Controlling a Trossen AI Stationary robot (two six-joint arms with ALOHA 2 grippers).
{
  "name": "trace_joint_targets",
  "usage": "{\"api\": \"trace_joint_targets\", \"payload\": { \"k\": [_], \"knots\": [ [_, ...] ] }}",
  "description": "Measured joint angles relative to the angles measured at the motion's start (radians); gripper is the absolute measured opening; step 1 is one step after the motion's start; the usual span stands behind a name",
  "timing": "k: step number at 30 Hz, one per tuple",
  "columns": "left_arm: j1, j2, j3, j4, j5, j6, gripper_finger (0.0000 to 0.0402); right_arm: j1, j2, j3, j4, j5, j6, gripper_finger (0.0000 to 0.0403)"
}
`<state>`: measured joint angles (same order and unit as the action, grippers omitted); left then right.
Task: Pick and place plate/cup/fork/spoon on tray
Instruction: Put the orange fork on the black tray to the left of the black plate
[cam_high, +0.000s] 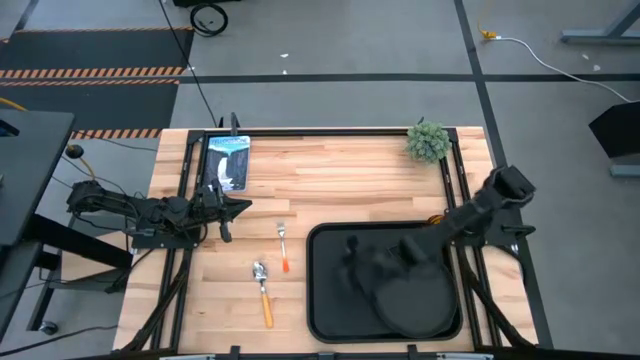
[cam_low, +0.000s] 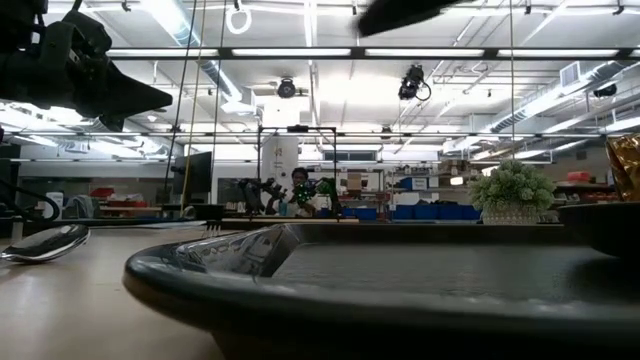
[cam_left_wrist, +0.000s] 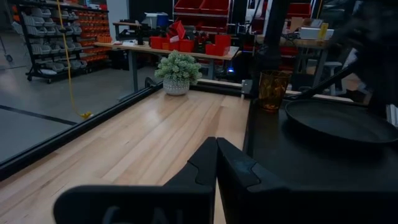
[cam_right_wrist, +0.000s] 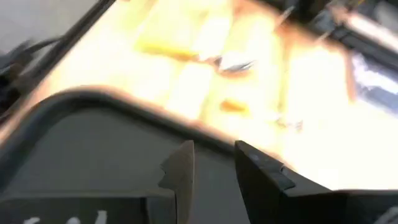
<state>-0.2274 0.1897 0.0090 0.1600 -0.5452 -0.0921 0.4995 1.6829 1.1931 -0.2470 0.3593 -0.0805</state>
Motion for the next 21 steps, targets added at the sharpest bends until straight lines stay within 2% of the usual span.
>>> {"api": "trace_joint_targets", "payload": {
  "k": [4, 7, 12, 18, 21],
  "knots": [
    [0.0, 0.0, 0.0, 0.0, 0.0, 0.0, 0.0011, -0.123, 0.0, 0.0, 0.1, -0.116, -0.043, 0.0122],
    [0.0, 0.0, 0.0, 0.0, 0.0, 0.0, 0.0011, -0.183, -0.01, 0.0, 0.063, -0.149, -0.027, 0.0122],
    [0.0, 0.0, 0.0, 0.0, 0.0, 0.0, 0.0011, -0.231, -0.111, 0.0, -0.1, -0.047, 0.016, 0.0118],
    [0.0, 0.0, 0.0, 0.008, 0.0, -0.003, 0.0011, -0.235, -0.245, -0.017, -0.195, 0.112, 0.034, 0.0114],
    [-0.002, -0.001, 0.0, 0.054, 0.0, -0.129, 0.0011, -0.245, -0.319, -0.107, -0.16, 0.122, 0.036, 0.0114]
  ]
}}
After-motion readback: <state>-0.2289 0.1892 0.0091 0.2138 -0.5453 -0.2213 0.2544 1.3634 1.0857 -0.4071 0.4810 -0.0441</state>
